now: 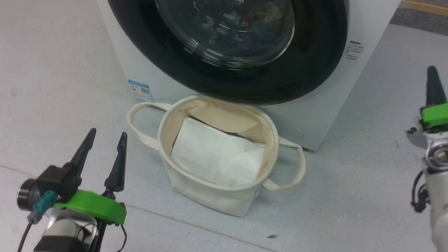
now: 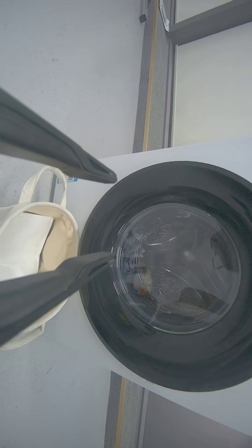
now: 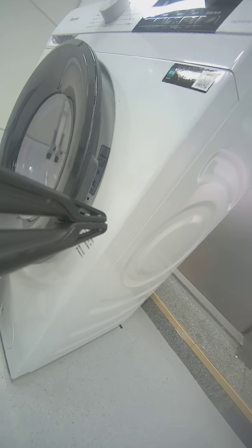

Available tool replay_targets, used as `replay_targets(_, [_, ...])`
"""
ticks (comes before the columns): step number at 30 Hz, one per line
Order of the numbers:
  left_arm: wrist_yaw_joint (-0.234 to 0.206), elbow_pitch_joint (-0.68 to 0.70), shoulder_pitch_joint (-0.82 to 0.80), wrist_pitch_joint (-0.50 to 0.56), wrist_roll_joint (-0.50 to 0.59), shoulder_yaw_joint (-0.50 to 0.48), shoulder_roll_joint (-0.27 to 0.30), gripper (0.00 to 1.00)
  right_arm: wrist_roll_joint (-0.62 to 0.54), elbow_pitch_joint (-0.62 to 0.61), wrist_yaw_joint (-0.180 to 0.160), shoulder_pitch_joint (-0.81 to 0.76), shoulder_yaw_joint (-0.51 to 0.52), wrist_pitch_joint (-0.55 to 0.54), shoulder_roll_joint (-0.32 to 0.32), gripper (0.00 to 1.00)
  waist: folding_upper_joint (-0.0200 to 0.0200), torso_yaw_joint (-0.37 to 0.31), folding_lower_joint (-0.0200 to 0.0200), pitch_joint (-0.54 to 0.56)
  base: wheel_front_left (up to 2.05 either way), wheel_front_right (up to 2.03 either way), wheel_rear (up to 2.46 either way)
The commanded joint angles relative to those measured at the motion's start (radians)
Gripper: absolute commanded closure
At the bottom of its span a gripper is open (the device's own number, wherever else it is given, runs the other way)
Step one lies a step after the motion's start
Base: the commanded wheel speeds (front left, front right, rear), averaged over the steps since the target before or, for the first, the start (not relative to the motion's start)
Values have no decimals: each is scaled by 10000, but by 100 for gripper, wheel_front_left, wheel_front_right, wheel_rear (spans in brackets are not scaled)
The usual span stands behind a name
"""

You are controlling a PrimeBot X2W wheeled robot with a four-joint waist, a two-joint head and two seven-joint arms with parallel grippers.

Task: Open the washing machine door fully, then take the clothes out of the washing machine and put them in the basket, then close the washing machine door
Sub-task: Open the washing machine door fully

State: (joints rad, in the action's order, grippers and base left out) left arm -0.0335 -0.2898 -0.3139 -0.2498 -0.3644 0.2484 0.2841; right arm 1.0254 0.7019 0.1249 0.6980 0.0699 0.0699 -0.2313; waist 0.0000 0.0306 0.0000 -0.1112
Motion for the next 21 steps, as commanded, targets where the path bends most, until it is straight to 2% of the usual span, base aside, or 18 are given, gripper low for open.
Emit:
replay_targets(1, [37, 225, -572, -120, 121, -393, 179, 0, 368, -185, 58, 677, -236, -272, -253, 100, 0, 102, 0, -138, 0, 0, 0])
replay_targets(5, [155, 173, -778, -120, 228, -400, 36, 0, 1125, 256, 58, 1500, -503, -898, -686, 100, 0, 342, 0, -534, 0, 0, 0])
replay_targets(13, [362, 60, -1166, -120, 398, -419, -183, 0, 1923, 759, 58, 2553, -1047, -2097, -973, 100, 0, 698, 0, -1211, 0, 0, 0])
replay_targets(21, [612, 1, -1637, -120, 611, -485, -554, 0, 2076, 1364, 58, 3903, -1534, -2607, -1134, 100, 0, 1110, 0, -2076, 0, 0, 0])
